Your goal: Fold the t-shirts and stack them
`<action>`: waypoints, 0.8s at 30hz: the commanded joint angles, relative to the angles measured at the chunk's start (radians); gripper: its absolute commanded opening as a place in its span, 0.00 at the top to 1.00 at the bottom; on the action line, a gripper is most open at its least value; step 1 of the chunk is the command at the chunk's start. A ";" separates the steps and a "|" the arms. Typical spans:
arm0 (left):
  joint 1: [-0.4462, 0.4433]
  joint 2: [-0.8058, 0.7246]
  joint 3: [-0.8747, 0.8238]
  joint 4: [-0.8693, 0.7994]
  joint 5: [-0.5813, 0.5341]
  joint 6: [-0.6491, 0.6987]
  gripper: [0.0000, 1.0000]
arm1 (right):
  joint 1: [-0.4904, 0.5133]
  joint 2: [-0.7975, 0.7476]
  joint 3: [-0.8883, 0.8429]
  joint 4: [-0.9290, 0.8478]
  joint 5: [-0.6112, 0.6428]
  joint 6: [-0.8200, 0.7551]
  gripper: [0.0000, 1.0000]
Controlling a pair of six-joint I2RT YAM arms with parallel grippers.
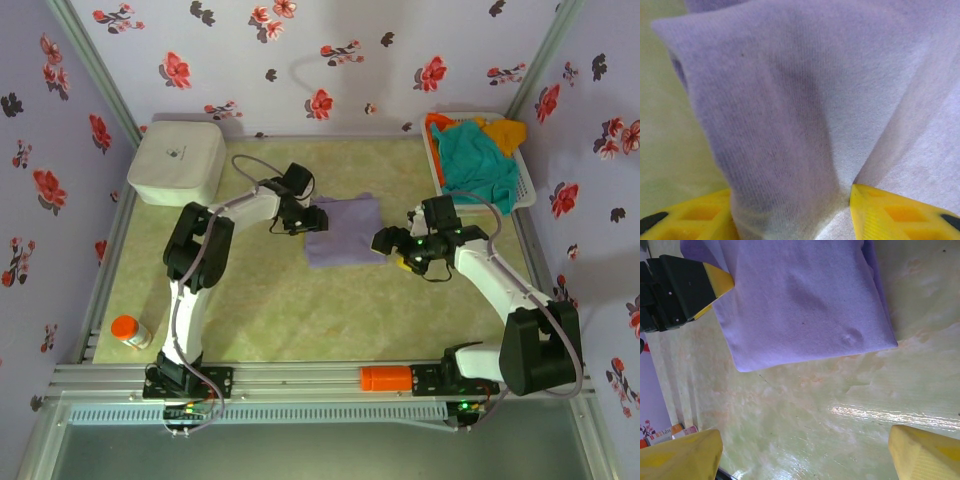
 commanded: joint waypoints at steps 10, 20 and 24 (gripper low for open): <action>-0.007 0.068 0.006 -0.111 -0.102 -0.003 0.71 | -0.007 -0.020 -0.012 0.003 0.002 -0.011 0.13; 0.013 -0.055 -0.008 -0.419 -0.432 0.119 1.00 | -0.007 -0.015 -0.037 0.019 -0.006 -0.004 0.14; 0.050 -0.137 -0.051 -0.501 -0.526 0.178 1.00 | -0.007 -0.036 -0.063 0.030 -0.007 0.001 0.14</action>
